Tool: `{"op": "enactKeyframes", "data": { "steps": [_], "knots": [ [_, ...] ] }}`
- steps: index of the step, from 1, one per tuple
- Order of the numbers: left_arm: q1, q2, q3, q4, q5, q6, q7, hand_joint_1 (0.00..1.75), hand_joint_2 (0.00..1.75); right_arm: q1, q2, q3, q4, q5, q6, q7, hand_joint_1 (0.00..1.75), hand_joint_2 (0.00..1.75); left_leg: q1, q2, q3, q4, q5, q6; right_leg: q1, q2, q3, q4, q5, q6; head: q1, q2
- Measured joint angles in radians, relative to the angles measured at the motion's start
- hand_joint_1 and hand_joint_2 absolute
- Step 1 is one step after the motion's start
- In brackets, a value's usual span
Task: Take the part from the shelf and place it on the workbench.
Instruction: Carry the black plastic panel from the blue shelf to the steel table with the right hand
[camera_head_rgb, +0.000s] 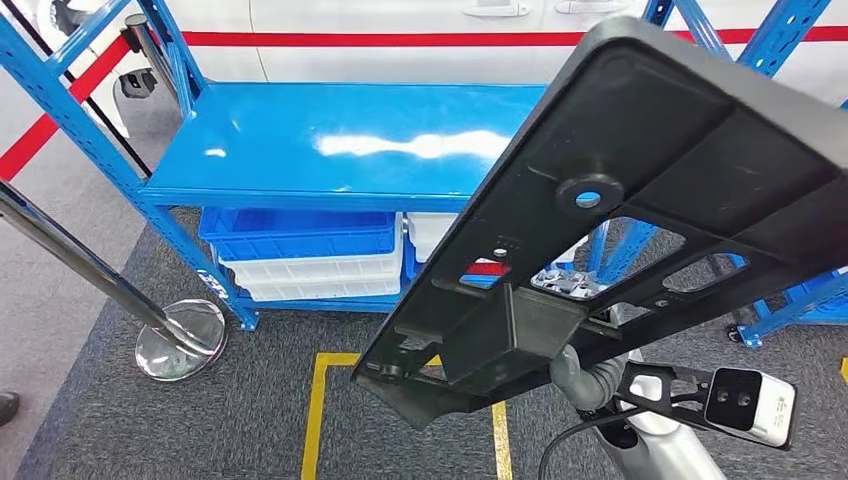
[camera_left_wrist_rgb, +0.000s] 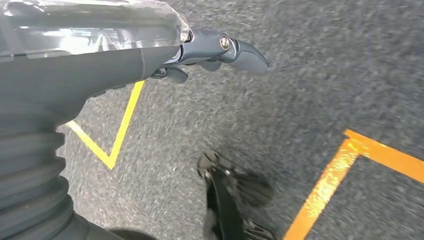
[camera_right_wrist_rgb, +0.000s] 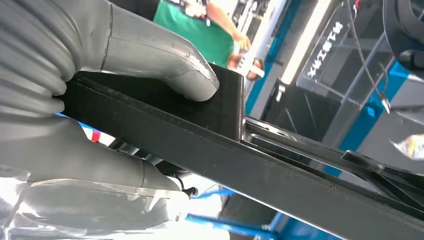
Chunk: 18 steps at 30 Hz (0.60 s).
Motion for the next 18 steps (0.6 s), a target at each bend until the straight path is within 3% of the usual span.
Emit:
{"op": "enactKeyframes", "data": {
  "steps": [2,3,4,6,7,8,10,11,12,14,15,16,18],
  "knots": [
    [-0.002,-0.002,0.004,0.000,0.003,0.003,-0.008,0.00,1.75,-0.003,0.006,0.000,0.006,0.001,0.025,0.000,1.75,1.75,-0.007,0.001,0.110,-0.153,0.004,0.012,0.002,-0.002,-0.015,0.002,0.019,0.006,0.000,0.000],
    [-0.002,-0.003,0.006,0.000,0.004,0.004,-0.011,0.00,1.75,-0.006,0.009,0.000,0.009,0.002,0.034,0.000,1.75,1.75,-0.011,0.001,0.144,-0.208,-0.006,0.018,0.001,-0.004,-0.018,0.001,0.029,0.010,0.000,0.000],
    [-0.003,-0.004,0.009,0.000,0.004,0.004,-0.013,0.00,1.75,-0.010,0.013,0.000,0.011,0.002,0.040,0.000,1.75,1.75,-0.014,0.001,0.157,-0.237,-0.013,0.022,0.000,-0.006,-0.018,-0.002,0.039,0.016,0.000,0.000],
    [-0.002,-0.008,0.015,0.000,0.005,0.005,-0.017,0.00,1.75,-0.017,0.018,0.000,0.018,0.001,0.049,0.000,1.75,1.75,-0.016,0.002,0.149,-0.252,0.007,0.033,-0.005,-0.008,-0.021,-0.007,0.052,0.028,0.000,0.000],
    [-0.003,-0.010,0.018,0.000,0.005,0.005,-0.019,0.00,1.75,-0.021,0.020,0.000,0.022,0.000,0.053,0.000,1.75,1.75,-0.015,0.004,0.141,-0.257,0.020,0.039,-0.006,-0.005,-0.028,0.001,0.037,0.034,0.000,0.000],
    [-0.003,-0.012,0.020,0.000,0.005,0.005,-0.020,0.00,1.75,-0.023,0.022,0.000,0.025,-0.001,0.056,0.000,1.75,1.75,-0.014,0.005,0.129,-0.262,0.036,0.044,-0.007,-0.002,-0.038,0.026,0.002,0.039,0.000,0.000],
    [-0.004,-0.016,0.020,0.000,0.002,0.004,-0.021,0.00,1.75,-0.029,0.026,0.000,0.032,-0.004,0.057,0.000,1.75,1.75,-0.012,0.007,0.100,-0.263,0.064,0.049,-0.011,0.003,-0.069,0.134,-0.107,0.048,0.000,0.000],
    [-0.004,-0.017,0.021,0.000,0.000,0.003,-0.020,0.00,1.75,-0.031,0.027,0.001,0.035,-0.005,0.055,0.000,1.75,1.75,-0.012,0.007,0.082,-0.261,0.077,0.048,-0.014,0.003,-0.081,0.199,-0.147,0.053,0.000,0.000],
    [-0.004,-0.018,0.021,0.000,-0.004,0.002,-0.020,0.00,1.75,-0.035,0.028,0.001,0.039,-0.006,0.053,0.000,1.75,1.75,-0.012,0.007,0.064,-0.258,0.089,0.047,-0.017,0.003,-0.086,0.253,-0.162,0.058,0.000,0.000],
    [-0.003,-0.019,0.021,0.000,-0.010,0.002,-0.020,0.00,1.75,-0.044,0.029,0.004,0.047,-0.007,0.046,0.000,1.75,1.75,-0.011,0.006,0.023,-0.248,0.111,0.042,-0.024,0.003,-0.057,0.278,-0.121,0.066,0.000,0.000],
    [-0.003,-0.020,0.021,0.000,-0.012,0.002,-0.020,0.00,1.75,-0.051,0.030,0.006,0.051,-0.007,0.042,0.000,1.75,1.75,-0.010,0.006,0.004,-0.242,0.119,0.039,-0.027,0.003,-0.018,0.242,-0.093,0.067,0.000,0.000],
    [-0.002,-0.020,0.021,0.000,-0.014,0.003,-0.020,0.00,1.75,-0.058,0.032,0.008,0.055,-0.007,0.040,0.000,1.75,1.75,-0.010,0.005,-0.014,-0.233,0.126,0.034,-0.029,0.003,0.035,0.183,-0.084,0.068,0.000,0.000],
    [-0.001,-0.022,0.021,0.000,-0.015,0.006,-0.021,0.00,1.75,-0.073,0.036,0.010,0.062,-0.008,0.039,0.000,1.75,1.75,-0.011,0.006,-0.038,-0.215,0.137,0.023,-0.025,0.005,0.126,0.056,-0.113,0.058,0.000,0.000]
  ]
}}
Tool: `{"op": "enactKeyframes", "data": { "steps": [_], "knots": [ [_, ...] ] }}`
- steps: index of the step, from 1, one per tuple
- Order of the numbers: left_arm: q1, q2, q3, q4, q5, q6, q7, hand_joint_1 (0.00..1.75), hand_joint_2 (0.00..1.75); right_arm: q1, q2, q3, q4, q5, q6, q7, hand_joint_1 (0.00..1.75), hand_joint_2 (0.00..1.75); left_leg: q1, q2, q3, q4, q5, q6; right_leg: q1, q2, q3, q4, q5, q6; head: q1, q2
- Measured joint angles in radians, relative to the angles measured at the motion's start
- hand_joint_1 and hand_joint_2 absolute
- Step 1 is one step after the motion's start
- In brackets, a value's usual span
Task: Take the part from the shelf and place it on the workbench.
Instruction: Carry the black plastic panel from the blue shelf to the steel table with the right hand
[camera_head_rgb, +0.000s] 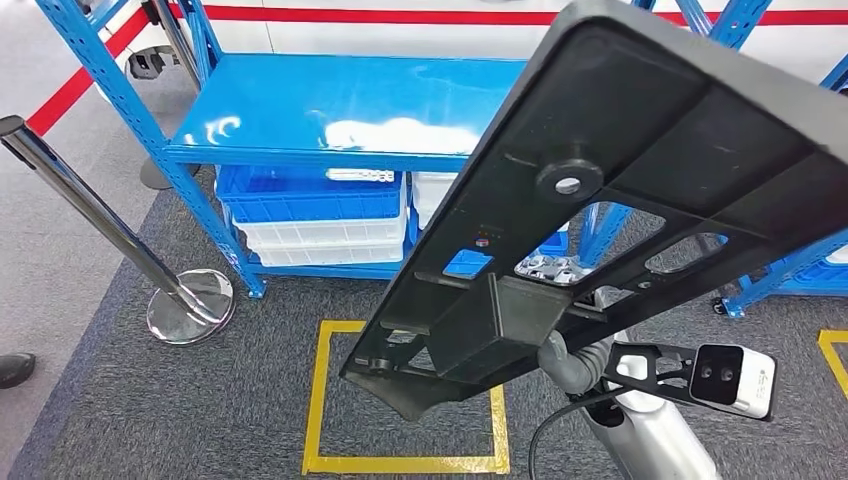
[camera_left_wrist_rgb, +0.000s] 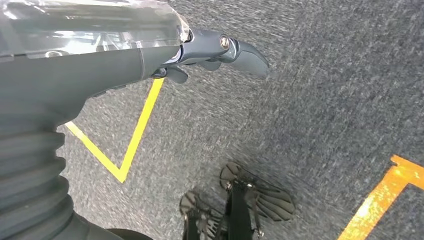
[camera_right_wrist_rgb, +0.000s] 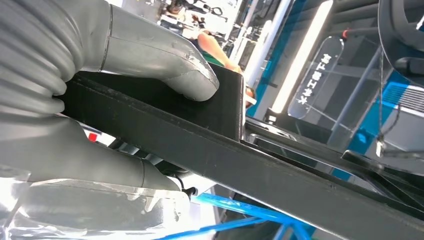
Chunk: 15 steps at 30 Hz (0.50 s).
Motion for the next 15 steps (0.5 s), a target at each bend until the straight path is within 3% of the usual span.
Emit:
{"op": "enactKeyframes", "data": {
  "steps": [2,4,6,8,9,10,11,13,15],
  "knots": [
    [0.001,-0.001,0.000,0.000,0.000,0.005,0.000,0.00,1.75,-0.005,0.003,0.000,0.005,0.000,0.007,0.000,1.75,1.75,0.003,0.000,-0.012,0.007,0.013,-0.014,0.008,0.001,0.024,-0.055,-0.024,-0.019,0.000,0.000],
    [0.005,-0.002,0.000,0.000,0.001,0.010,0.000,0.00,1.75,-0.001,0.004,0.000,0.009,0.004,0.026,0.000,1.75,1.75,0.009,-0.001,-0.020,0.011,0.015,-0.027,0.010,-0.002,0.018,-0.062,-0.011,-0.039,0.000,0.000],
    [0.009,-0.005,0.000,0.000,0.002,0.014,0.001,0.00,1.75,0.005,0.009,-0.004,0.010,0.014,0.050,0.000,1.75,1.75,0.013,-0.002,-0.046,0.074,-0.038,-0.036,0.008,-0.005,0.009,-0.066,0.004,-0.053,0.000,0.000],
    [0.012,-0.007,0.000,0.000,0.003,0.015,0.001,0.00,1.75,0.018,0.015,-0.015,0.010,0.025,0.072,0.000,1.75,1.75,0.015,-0.003,-0.094,0.208,-0.120,-0.043,0.012,-0.007,-0.003,-0.065,0.014,-0.059,0.000,0.000],
    [0.012,-0.007,0.000,0.000,0.004,0.015,0.001,0.00,1.75,0.027,0.016,-0.022,0.010,0.030,0.081,0.000,1.75,1.75,0.016,-0.003,-0.111,0.267,-0.144,-0.045,0.014,-0.007,-0.008,-0.064,0.018,-0.059,0.000,0.000],
    [0.014,-0.007,0.000,0.000,0.004,0.015,0.000,0.00,1.75,0.036,0.017,-0.030,0.010,0.034,0.089,0.000,1.75,1.75,0.016,-0.003,-0.114,0.296,-0.151,-0.046,0.015,-0.008,-0.012,-0.064,0.021,-0.059,0.000,0.000],
    [0.015,-0.007,0.000,0.000,0.004,0.015,0.000,0.00,1.75,0.044,0.018,-0.039,0.009,0.039,0.097,0.000,1.75,1.75,0.016,-0.003,-0.096,0.283,-0.138,-0.045,0.017,-0.008,-0.015,-0.063,0.023,-0.058,0.000,0.000],
    [0.018,-0.007,0.000,0.000,0.003,0.012,-0.001,0.00,1.75,0.056,0.019,-0.058,0.008,0.047,0.108,0.000,1.75,1.75,0.015,-0.005,-0.010,0.153,-0.085,-0.036,0.018,-0.007,-0.015,-0.063,0.026,-0.056,0.000,0.000],
    [0.019,-0.007,0.000,0.000,0.000,0.008,-0.002,0.00,1.75,0.063,0.019,-0.076,0.004,0.056,0.111,0.000,1.75,1.75,0.012,-0.012,0.066,0.032,-0.059,-0.024,0.017,-0.004,-0.018,-0.063,0.028,-0.049,0.000,0.000]
  ]
}}
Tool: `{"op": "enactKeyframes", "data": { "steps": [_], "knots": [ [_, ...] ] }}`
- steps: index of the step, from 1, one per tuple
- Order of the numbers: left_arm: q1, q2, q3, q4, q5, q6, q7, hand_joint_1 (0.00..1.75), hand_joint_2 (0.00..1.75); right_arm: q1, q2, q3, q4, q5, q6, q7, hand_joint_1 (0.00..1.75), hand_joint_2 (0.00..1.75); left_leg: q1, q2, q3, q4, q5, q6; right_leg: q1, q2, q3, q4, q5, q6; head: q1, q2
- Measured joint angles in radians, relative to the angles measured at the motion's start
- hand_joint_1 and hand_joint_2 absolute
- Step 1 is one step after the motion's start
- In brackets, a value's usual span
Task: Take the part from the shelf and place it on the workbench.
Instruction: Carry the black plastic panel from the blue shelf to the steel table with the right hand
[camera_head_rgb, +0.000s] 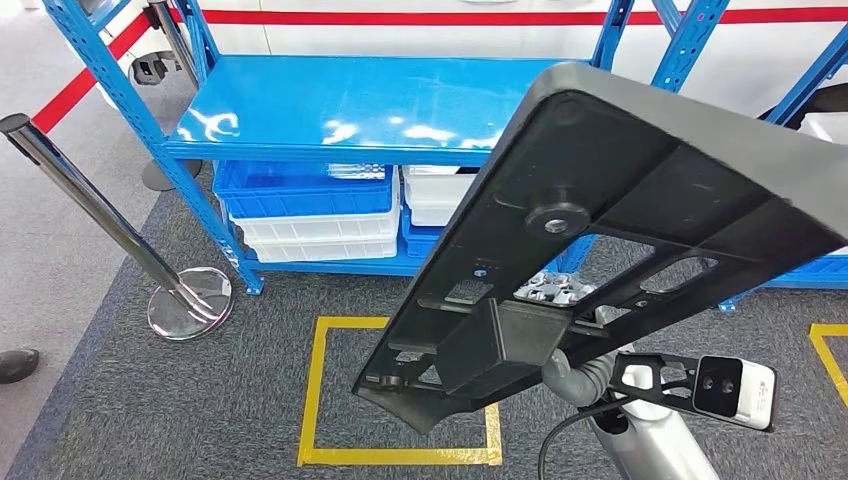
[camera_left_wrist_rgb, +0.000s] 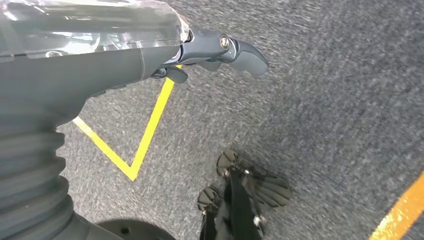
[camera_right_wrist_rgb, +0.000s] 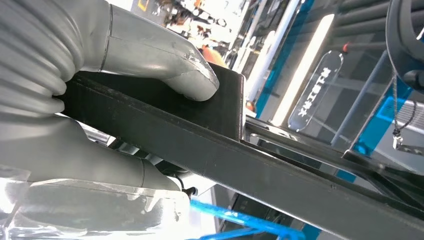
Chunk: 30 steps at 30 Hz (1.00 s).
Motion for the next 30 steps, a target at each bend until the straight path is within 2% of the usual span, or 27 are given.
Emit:
{"op": "enactKeyframes", "data": {
  "steps": [1,3,5,6,8,9,10,11,12,13,15,16,17,19,21,23,24,25,26,27,28,30],
  "knots": [
    [0.001,0.000,0.000,0.000,-0.002,-0.003,-0.001,0.00,1.75,0.004,0.000,-0.008,-0.002,0.003,0.000,0.000,1.75,1.75,-0.003,-0.003,0.014,-0.026,-0.001,0.005,-0.001,0.002,-0.002,0.000,0.002,0.005,0.000,0.000],
    [0.002,0.001,0.000,0.000,-0.007,-0.008,-0.001,0.00,1.75,0.016,0.000,-0.022,-0.011,0.010,0.001,0.000,1.75,1.75,-0.006,-0.001,0.017,-0.037,0.000,0.014,-0.002,0.008,-0.005,-0.002,0.006,0.018,0.000,0.000],
    [0.001,0.001,0.000,0.000,-0.011,-0.016,-0.001,0.00,1.75,0.031,-0.002,-0.038,-0.026,0.015,0.006,0.000,1.75,1.75,-0.002,0.010,0.020,-0.052,0.006,0.026,0.000,0.012,-0.016,0.018,-0.010,0.028,0.000,0.000],
    [0.001,0.001,0.000,0.000,-0.013,-0.019,-0.001,0.00,1.75,0.037,-0.003,-0.046,-0.034,0.017,0.010,0.000,1.75,1.75,0.001,0.016,0.022,-0.059,0.010,0.030,0.000,0.012,-0.033,0.054,-0.032,0.032,0.000,0.000],
    [0.001,0.001,0.000,0.000,-0.015,-0.024,0.001,0.00,1.75,0.053,-0.005,-0.060,-0.046,0.017,0.016,0.000,1.75,1.75,0.001,0.027,0.021,-0.062,0.011,0.035,-0.003,0.012,-0.098,0.183,-0.095,0.037,0.000,0.000],
    [0.001,0.001,0.000,0.000,-0.016,-0.024,0.002,0.00,1.75,0.064,-0.007,-0.067,-0.050,0.016,0.020,0.000,1.75,1.75,0.000,0.033,0.021,-0.061,0.011,0.035,-0.005,0.011,-0.132,0.246,-0.116,0.040,0.000,0.000],
    [0.000,0.001,0.000,0.000,-0.017,-0.025,0.003,0.00,1.75,0.075,-0.009,-0.073,-0.054,0.016,0.025,0.000,1.75,1.75,0.000,0.038,0.021,-0.059,0.010,0.035,-0.007,0.011,-0.153,0.282,-0.119,0.043,0.000,0.000],
    [0.000,0.001,0.000,0.000,-0.018,-0.025,0.004,0.00,1.75,0.085,-0.011,-0.080,-0.058,0.015,0.031,0.000,1.75,1.75,0.000,0.044,0.021,-0.057,0.008,0.035,-0.009,0.009,-0.155,0.278,-0.101,0.044,0.000,0.000],
    [0.000,0.001,0.000,0.000,-0.018,-0.025,0.004,0.00,1.75,0.093,-0.013,-0.086,-0.063,0.014,0.039,0.000,1.75,1.75,0.000,0.050,0.021,-0.053,0.005,0.034,-0.010,0.004,-0.136,0.233,-0.066,0.045,0.000,0.000],
    [-0.001,0.001,0.000,0.000,-0.018,-0.025,0.005,0.00,1.75,0.098,-0.014,-0.093,-0.069,0.014,0.048,0.000,1.75,1.75,0.000,0.057,0.021,-0.048,0.001,0.031,-0.010,-0.013,-0.104,0.160,-0.027,0.044,0.000,0.000],
    [-0.001,0.001,0.000,0.000,-0.017,-0.025,0.005,0.00,1.75,0.107,-0.014,-0.106,-0.080,0.013,0.065,0.000,1.75,1.75,-0.006,0.067,0.020,-0.037,-0.007,0.023,-0.005,-0.051,-0.053,0.045,0.018,0.035,0.000,0.000],
    [-0.001,0.002,0.000,0.000,-0.017,-0.026,0.005,0.00,1.75,0.111,-0.014,-0.112,-0.085,0.012,0.075,0.000,1.75,1.75,-0.009,0.073,0.019,-0.033,-0.010,0.018,-0.003,-0.061,-0.044,0.022,0.023,0.030,0.000,0.000],
    [-0.002,0.003,0.000,0.000,-0.016,-0.028,0.005,0.00,1.75,0.116,-0.014,-0.120,-0.089,0.012,0.085,0.000,1.75,1.75,-0.011,0.080,0.019,-0.032,-0.011,0.014,0.000,-0.058,-0.047,0.021,0.021,0.023,0.000,0.000],
    [-0.005,0.005,0.000,0.000,-0.016,-0.032,0.005,0.00,1.75,0.123,-0.014,-0.136,-0.097,0.011,0.104,0.000,1.75,1.75,-0.009,0.091,0.020,-0.029,-0.016,0.004,-0.002,-0.035,-0.050,0.018,0.027,0.011,0.000,0.000],
    [-0.005,0.006,0.000,0.000,-0.015,-0.033,0.007,0.00,1.75,0.124,-0.014,-0.150,-0.105,0.011,0.116,0.000,1.75,1.75,-0.004,0.061,0.003,0.015,-0.053,-0.007,-0.005,-0.015,-0.053,0.013,0.034,-0.001,0.000,0.000],
    [-0.004,0.008,0.000,0.000,-0.013,-0.032,0.011,0.00,1.75,0.125,-0.014,-0.158,-0.112,0.012,0.124,0.000,1.75,1.75,0.000,0.021,-0.049,0.141,-0.126,-0.013,-0.004,0.005,-0.057,0.012,0.039,-0.009,0.000,0.000],
    [-0.004,0.010,0.000,0.000,-0.011,-0.029,0.013,0.00,1.75,0.127,-0.014,-0.160,-0.113,0.013,0.127,0.000,1.75,1.75,0.000,0.013,-0.080,0.212,-0.157,-0.014,-0.003,0.017,-0.059,0.012,0.041,-0.011,0.000,0.000],
    [-0.005,0.012,0.000,0.000,-0.009,-0.024,0.017,0.00,1.75,0.130,-0.014,-0.162,-0.114,0.015,0.130,0.000,1.75,1.75,0.000,0.010,-0.101,0.261,-0.171,-0.013,-0.001,0.029,-0.061,0.013,0.042,-0.012,0.000,0.000],
    [-0.005,0.013,0.000,0.000,-0.007,-0.017,0.020,0.00,1.75,0.132,-0.013,-0.163,-0.114,0.017,0.133,0.000,1.75,1.75,0.000,0.009,-0.104,0.270,-0.163,-0.010,0.000,0.042,-0.061,0.013,0.043,-0.012,0.000,0.000],
    [-0.005,0.014,0.001,0.000,-0.005,-0.009,0.023,0.00,1.75,0.133,-0.013,-0.164,-0.114,0.021,0.135,0.000,1.75,1.75,0.000,0.006,-0.087,0.238,-0.137,-0.007,0.001,0.055,-0.061,0.014,0.044,-0.011,0.000,0.000],
    [-0.005,0.016,0.001,0.000,-0.003,0.000,0.026,0.00,1.75,0.133,-0.011,-0.164,-0.114,0.025,0.137,0.000,1.75,1.75,-0.001,-0.004,-0.054,0.170,-0.098,-0.001,0.001,0.068,-0.060,0.015,0.045,-0.010,0.000,0.000],
    [-0.006,0.025,0.002,0.000,-0.003,0.015,0.034,0.00,1.75,0.132,-0.007,-0.164,-0.114,0.034,0.132,0.000,1.75,1.75,-0.001,-0.045,0.012,0.031,-0.041,0.011,0.002,0.091,-0.061,0.016,0.048,-0.005,0.000,0.000]
  ]
}}
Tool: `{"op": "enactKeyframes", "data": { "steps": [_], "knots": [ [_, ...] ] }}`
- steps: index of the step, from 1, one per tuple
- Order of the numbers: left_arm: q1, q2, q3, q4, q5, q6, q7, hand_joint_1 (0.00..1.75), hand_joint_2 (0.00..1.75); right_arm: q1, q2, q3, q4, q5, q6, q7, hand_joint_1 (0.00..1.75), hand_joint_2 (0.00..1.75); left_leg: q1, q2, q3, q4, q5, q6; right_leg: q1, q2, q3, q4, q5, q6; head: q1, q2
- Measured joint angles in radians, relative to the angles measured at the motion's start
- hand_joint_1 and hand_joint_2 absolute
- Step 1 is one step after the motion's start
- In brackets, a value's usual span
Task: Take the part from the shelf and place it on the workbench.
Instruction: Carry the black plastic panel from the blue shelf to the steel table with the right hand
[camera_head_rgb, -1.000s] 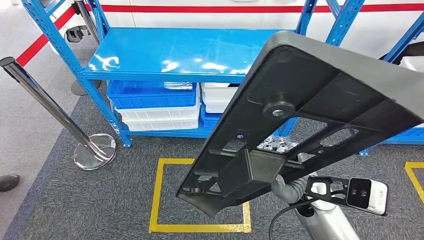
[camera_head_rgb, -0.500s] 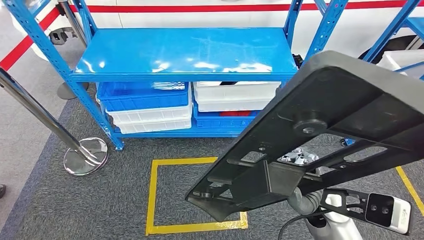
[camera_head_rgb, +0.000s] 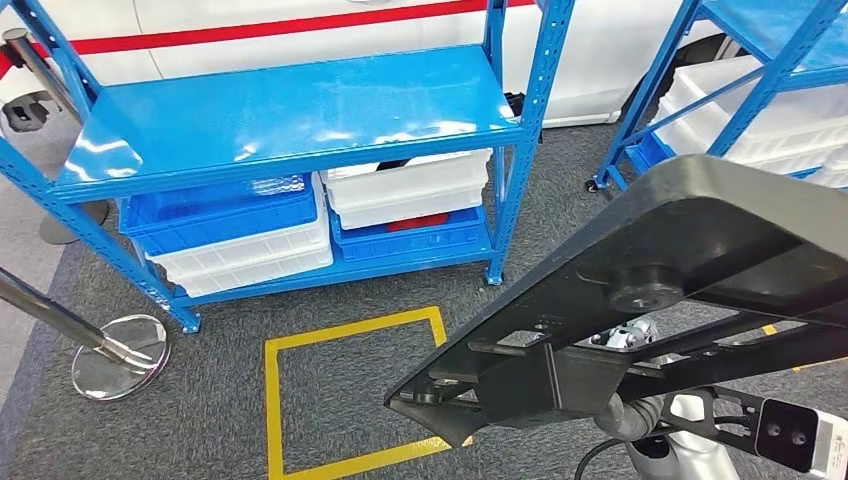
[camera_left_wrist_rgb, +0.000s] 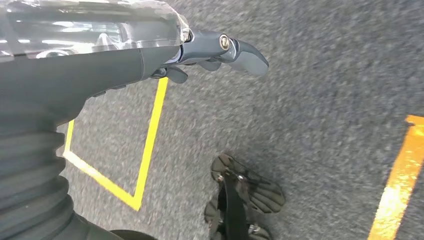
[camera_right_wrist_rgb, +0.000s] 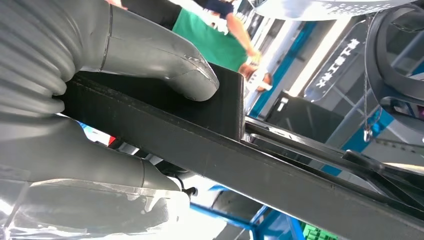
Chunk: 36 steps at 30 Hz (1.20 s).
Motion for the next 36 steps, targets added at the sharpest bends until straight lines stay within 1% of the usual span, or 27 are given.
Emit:
{"op": "enactKeyframes", "data": {
  "steps": [2,4,6,8,10,11,12,13,14,16,17,19,20,21,23,24,25,26,27,28,29,30,31,33,34,35,36],
  "knots": [
    [-0.003,0.010,0.002,0.000,0.000,0.005,0.012,0.00,1.75,-0.002,0.006,0.000,0.000,0.009,-0.013,0.000,1.75,1.75,-0.002,-0.022,0.023,-0.057,0.010,0.007,-0.004,0.019,-0.008,0.000,0.007,0.011,0.000,0.000],
    [-0.009,0.017,0.004,0.000,0.002,0.002,0.024,0.00,1.75,-0.005,0.011,0.001,0.001,0.014,-0.026,0.000,1.75,1.75,-0.001,-0.005,0.026,-0.071,0.017,0.011,-0.007,0.035,-0.014,-0.003,0.014,0.025,0.000,0.000],
    [-0.011,0.020,0.006,0.000,0.004,0.005,0.034,0.00,1.75,-0.016,0.013,0.004,0.003,0.017,-0.039,0.000,1.75,1.75,0.002,0.019,0.032,-0.089,0.030,0.019,-0.003,0.003,-0.030,0.026,-0.008,0.033,0.000,0.000],
    [-0.010,0.021,0.009,0.000,0.002,0.019,0.040,0.00,1.75,-0.030,0.019,0.011,0.009,0.018,-0.060,0.000,1.75,1.75,0.001,0.046,0.030,-0.098,0.037,0.025,-0.002,-0.054,-0.082,0.137,-0.075,0.039,0.000,0.000],
    [-0.008,0.022,0.011,0.000,-0.005,0.029,0.041,0.00,1.75,-0.035,0.029,0.018,0.016,0.022,-0.075,0.000,1.75,1.75,-0.002,0.071,0.026,-0.096,0.038,0.026,-0.008,-0.074,-0.137,0.261,-0.128,0.046,0.000,0.000],
    [-0.007,0.023,0.011,0.000,-0.009,0.031,0.040,0.00,1.75,-0.034,0.035,0.020,0.018,0.024,-0.078,0.000,1.75,1.75,-0.003,0.082,0.024,-0.095,0.038,0.026,-0.011,-0.078,-0.143,0.282,-0.129,0.049,0.000,0.000],
    [-0.007,0.023,0.012,0.000,-0.014,0.031,0.037,0.00,1.75,-0.034,0.040,0.021,0.020,0.026,-0.078,0.000,1.75,1.75,-0.003,0.093,0.024,-0.094,0.037,0.025,-0.013,-0.082,-0.126,0.260,-0.111,0.051,0.000,0.000],
    [-0.008,0.025,0.012,0.000,-0.018,0.028,0.032,0.00,1.75,-0.034,0.045,0.021,0.021,0.028,-0.076,0.000,1.75,1.75,-0.003,0.103,0.025,-0.092,0.036,0.023,-0.015,-0.092,-0.090,0.199,-0.080,0.052,0.000,0.000],
    [-0.009,0.026,0.012,0.000,-0.023,0.023,0.027,0.00,1.75,-0.034,0.049,0.021,0.020,0.031,-0.071,0.000,1.75,1.75,-0.003,0.113,0.025,-0.089,0.034,0.020,-0.014,-0.115,-0.045,0.121,-0.054,0.049,0.000,0.000],
    [-0.010,0.031,0.011,0.000,-0.030,0.010,0.014,0.00,1.75,-0.033,0.058,0.021,0.016,0.034,-0.055,0.000,1.75,1.75,-0.008,0.128,0.026,-0.083,0.029,0.011,-0.007,-0.149,0.015,0.009,-0.023,0.037,0.000,0.000],
    [-0.011,0.034,0.011,0.000,-0.033,0.005,0.008,0.00,1.75,-0.031,0.062,0.021,0.013,0.035,-0.047,0.000,1.75,1.75,-0.010,0.136,0.026,-0.081,0.027,0.006,-0.003,-0.155,0.022,-0.009,-0.023,0.030,0.000,0.000],
    [-0.014,0.041,0.011,0.000,-0.035,0.000,0.001,0.00,1.75,-0.028,0.068,0.021,0.009,0.037,-0.038,0.000,1.75,1.75,-0.010,0.152,0.028,-0.080,0.023,-0.005,-0.002,-0.132,0.019,-0.011,-0.017,0.017,0.000,0.000],
    [-0.015,0.043,0.011,0.000,-0.035,-0.001,-0.002,0.00,1.75,-0.026,0.070,0.021,0.007,0.038,-0.035,0.000,1.75,1.75,-0.008,0.146,0.027,-0.074,0.016,-0.011,-0.003,-0.122,0.018,-0.014,-0.014,0.010,0.000,0.000],
    [-0.015,0.045,0.011,0.000,-0.035,-0.003,-0.005,0.00,1.75,-0.026,0.072,0.021,0.005,0.041,-0.031,0.000,1.75,1.75,-0.005,0.127,0.021,-0.054,0.000,-0.017,-0.005,-0.111,0.018,-0.017,-0.010,0.004,0.000,0.000],
    [-0.014,0.049,0.011,0.000,-0.034,-0.014,-0.018,0.00,1.75,-0.025,0.082,0.025,0.002,0.057,-0.022,0.000,1.75,1.75,0.001,0.074,-0.024,0.053,-0.066,-0.025,-0.007,-0.091,0.015,-0.020,-0.004,-0.006,0.000,0.000],
    [-0.013,0.051,0.011,0.000,-0.034,-0.022,-0.027,0.00,1.75,-0.025,0.088,0.031,0.003,0.069,-0.021,0.000,1.75,1.75,0.001,0.059,-0.057,0.127,-0.102,-0.027,-0.006,-0.080,0.012,-0.020,-0.002,-0.008,0.000,0.000],
    [-0.013,0.053,0.012,0.000,-0.033,-0.030,-0.035,0.00,1.75,-0.024,0.093,0.041,0.005,0.082,-0.025,0.000,1.75,1.75,0.002,0.054,-0.087,0.192,-0.127,-0.029,-0.004,-0.068,0.011,-0.019,-0.001,-0.010,0.000,0.000],
    [-0.013,0.054,0.012,0.000,-0.033,-0.037,-0.042,0.00,1.75,-0.025,0.098,0.056,0.007,0.091,-0.033,0.000,1.75,1.75,0.002,0.053,-0.104,0.228,-0.133,-0.029,-0.003,-0.055,0.010,-0.019,0.000,-0.010,0.000,0.000],
    [-0.013,0.055,0.012,0.000,-0.033,-0.043,-0.048,0.00,1.75,-0.026,0.102,0.073,0.011,0.098,-0.045,0.000,1.75,1.75,0.002,0.052,-0.103,0.223,-0.118,-0.028,-0.003,-0.043,0.009,-0.018,0.001,-0.010,0.000,0.000],
    [-0.015,0.055,0.012,0.000,-0.034,-0.047,-0.051,0.00,1.75,-0.029,0.105,0.093,0.014,0.101,-0.059,0.000,1.75,1.75,0.002,0.049,-0.082,0.177,-0.085,-0.026,-0.003,-0.030,0.010,-0.016,0.002,-0.009,0.000,0.000],
    [-0.016,0.056,0.012,0.000,-0.034,-0.049,-0.053,0.00,1.75,-0.034,0.108,0.113,0.017,0.103,-0.072,0.000,1.75,1.75,0.004,0.037,-0.048,0.103,-0.044,-0.025,-0.003,-0.018,0.010,-0.015,0.002,-0.008,0.000,0.000],
    [-0.018,0.058,0.012,0.000,-0.035,-0.050,-0.054,0.00,1.75,-0.042,0.110,0.132,0.021,0.102,-0.085,0.000,1.75,1.75,0.006,0.013,-0.013,0.028,-0.012,-0.022,-0.002,-0.006,0.009,-0.012,0.003,-0.005,0.000,0.000],
    [-0.019,0.059,0.013,0.000,-0.036,-0.050,-0.053,0.00,1.75,-0.051,0.111,0.150,0.025,0.100,-0.095,0.000,1.75,1.75,0.008,-0.009,0.012,-0.029,0.008,-0.020,-0.001,0.005,0.006,-0.010,0.004,-0.001,0.000,0.000],
    [-0.023,0.063,0.013,0.000,-0.037,-0.050,-0.052,0.00,1.75,-0.067,0.112,0.178,0.031,0.095,-0.108,0.000,1.75,1.75,0.008,-0.033,0.027,-0.070,0.014,-0.013,-0.003,0.026,-0.004,-0.008,0.010,0.012,0.000,0.000],
    [-0.026,0.063,0.014,0.000,-0.037,-0.050,-0.051,0.00,1.75,-0.072,0.113,0.188,0.034,0.093,-0.112,0.000,1.75,1.75,0.006,-0.024,0.027,-0.072,0.017,-0.009,-0.005,0.036,-0.008,-0.009,0.014,0.019,0.000,0.000],
    [-0.028,0.064,0.014,0.000,-0.037,-0.049,-0.051,0.00,1.75,-0.074,0.113,0.194,0.036,0.091,-0.115,0.000,1.75,1.75,0.007,-0.012,0.028,-0.075,0.021,-0.002,-0.006,0.034,-0.011,-0.006,0.014,0.025,0.000,0.000],
    [-0.030,0.064,0.014,0.000,-0.037,-0.049,-0.050,0.00,1.75,-0.077,0.113,0.199,0.038,0.090,-0.116,0.000,1.75,1.75,0.007,0.000,0.028,-0.080,0.025,0.005,-0.005,0.016,-0.018,0.005,0.005,0.029,0.000,0.000]
  ]
}}
